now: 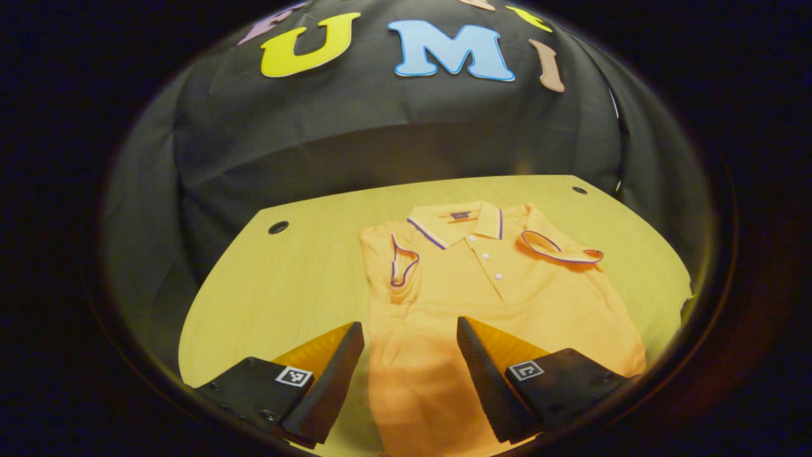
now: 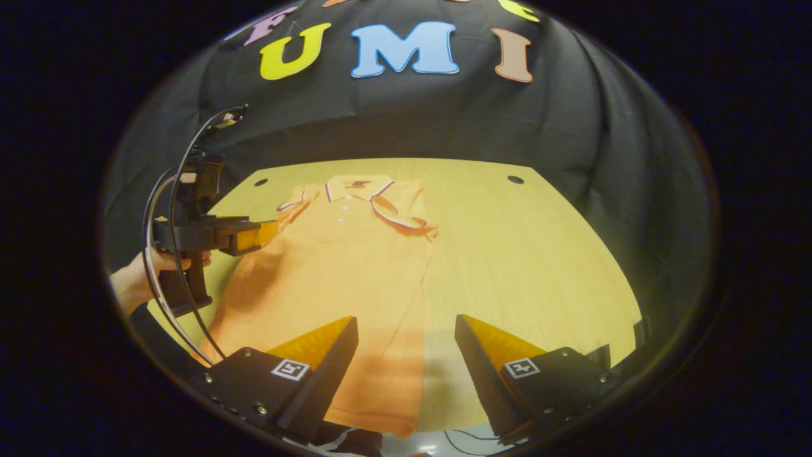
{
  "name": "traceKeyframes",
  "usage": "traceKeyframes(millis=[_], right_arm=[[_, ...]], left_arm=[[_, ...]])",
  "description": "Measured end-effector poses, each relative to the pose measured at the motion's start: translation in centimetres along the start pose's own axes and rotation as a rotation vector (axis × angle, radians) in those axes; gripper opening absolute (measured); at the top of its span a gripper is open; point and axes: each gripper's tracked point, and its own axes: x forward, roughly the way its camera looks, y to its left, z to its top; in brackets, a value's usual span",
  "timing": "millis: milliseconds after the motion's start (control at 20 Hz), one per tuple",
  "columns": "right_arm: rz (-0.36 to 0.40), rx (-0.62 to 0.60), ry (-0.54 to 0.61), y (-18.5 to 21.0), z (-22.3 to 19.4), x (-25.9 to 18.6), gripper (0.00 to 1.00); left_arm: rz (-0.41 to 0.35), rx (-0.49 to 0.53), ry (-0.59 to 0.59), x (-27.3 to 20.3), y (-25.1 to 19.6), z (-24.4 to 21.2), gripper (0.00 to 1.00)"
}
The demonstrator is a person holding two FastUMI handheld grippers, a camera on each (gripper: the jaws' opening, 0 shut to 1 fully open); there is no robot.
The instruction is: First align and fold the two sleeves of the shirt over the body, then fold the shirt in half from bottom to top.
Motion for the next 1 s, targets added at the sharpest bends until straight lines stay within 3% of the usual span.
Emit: traceKeyframes(millis=[400,500,550,1000], right_arm=[[0.058,-0.042,0.061,1.8,-6.2,-1.1,0.95],[0.059,-0.043,0.072,1.7,-7.4,-1.1,0.96],[0.058,-0.043,0.078,1.6,-7.9,-1.0,0.96],[0.041,-0.035,0.132,0.8,-11.5,-0.8,0.96]], left_arm=[[-0.004,-0.042,0.075,-8.5,0.7,-7.6,0.97],[-0.01,-0.045,0.093,-10.4,0.5,-9.4,1.0],[-0.013,-0.048,0.101,-11.3,0.4,-10.2,0.97],[-0.053,-0.049,0.14,-17.7,-0.6,-15.9,0.97]])
